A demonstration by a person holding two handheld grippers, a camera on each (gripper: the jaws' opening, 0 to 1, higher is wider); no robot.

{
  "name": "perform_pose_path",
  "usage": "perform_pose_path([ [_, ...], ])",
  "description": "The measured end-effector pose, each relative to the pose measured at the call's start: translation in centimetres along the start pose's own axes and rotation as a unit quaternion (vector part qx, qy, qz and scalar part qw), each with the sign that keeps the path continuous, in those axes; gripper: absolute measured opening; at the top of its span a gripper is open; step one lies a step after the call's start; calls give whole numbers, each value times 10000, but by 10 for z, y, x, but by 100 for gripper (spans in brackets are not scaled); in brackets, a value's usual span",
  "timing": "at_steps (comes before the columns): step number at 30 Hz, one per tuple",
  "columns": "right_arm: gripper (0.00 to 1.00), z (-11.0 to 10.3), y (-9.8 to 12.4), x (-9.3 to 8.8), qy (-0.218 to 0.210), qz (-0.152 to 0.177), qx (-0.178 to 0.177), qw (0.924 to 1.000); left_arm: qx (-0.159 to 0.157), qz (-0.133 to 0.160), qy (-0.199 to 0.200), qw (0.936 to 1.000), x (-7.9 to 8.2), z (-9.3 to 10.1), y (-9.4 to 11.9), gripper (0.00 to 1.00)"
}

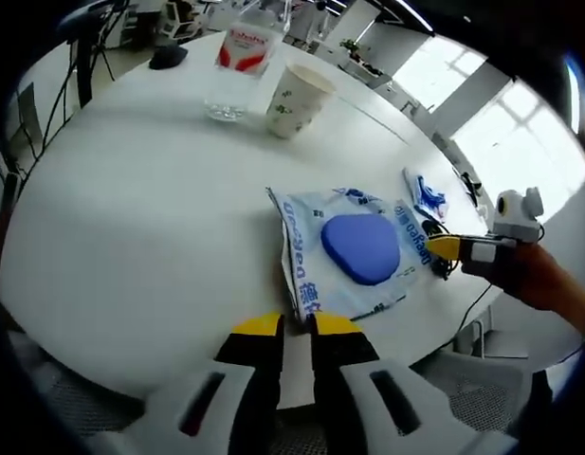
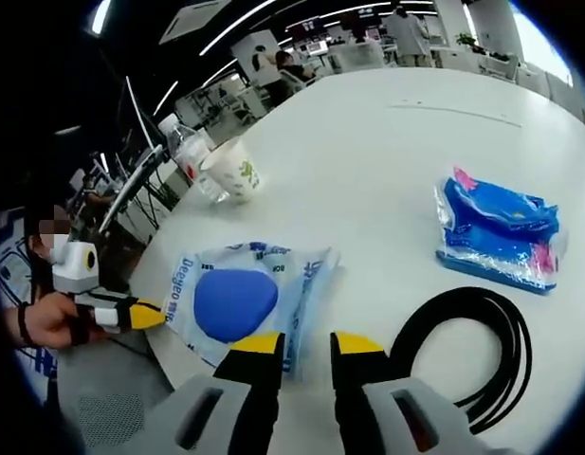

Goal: Arrange the tabletop items into an orderly group along one side of the table until the central work area is clear of visible clutter.

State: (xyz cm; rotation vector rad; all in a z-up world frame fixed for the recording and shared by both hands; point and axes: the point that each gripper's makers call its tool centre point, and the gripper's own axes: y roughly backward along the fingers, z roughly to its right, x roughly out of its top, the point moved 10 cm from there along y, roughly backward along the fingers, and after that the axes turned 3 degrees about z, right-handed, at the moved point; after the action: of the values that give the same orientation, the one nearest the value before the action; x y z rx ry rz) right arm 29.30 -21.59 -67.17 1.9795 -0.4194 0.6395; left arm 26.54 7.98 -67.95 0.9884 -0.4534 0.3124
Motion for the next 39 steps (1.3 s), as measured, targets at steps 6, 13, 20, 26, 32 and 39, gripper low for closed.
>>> perform_pose_path([
  [6, 0, -7, -1, 0, 462, -56, 58, 9989, 17, 22, -107, 9999, 5, 5, 0, 0],
  [13, 0, -2, 8, 8, 418, 166, 146, 9989, -48, 168, -139, 9998, 21, 10, 0, 0],
  [20, 0, 16, 18, 19, 383, 302, -33, 9988, -199, 247, -235, 9992, 42, 30, -15, 0],
  [26, 0, 32, 19, 33, 348, 382, -164, 9985, -272, 285, -96, 9992, 52, 42, -29, 0],
  [32, 0, 49, 9, 52, 398, 426, -343, 9977, -344, 328, 670, 9966, 51, 46, -46, 0],
  [39, 0, 63, 0, 60, 283, 522, -517, 9969, -391, 279, 682, 9965, 60, 50, -68, 0],
])
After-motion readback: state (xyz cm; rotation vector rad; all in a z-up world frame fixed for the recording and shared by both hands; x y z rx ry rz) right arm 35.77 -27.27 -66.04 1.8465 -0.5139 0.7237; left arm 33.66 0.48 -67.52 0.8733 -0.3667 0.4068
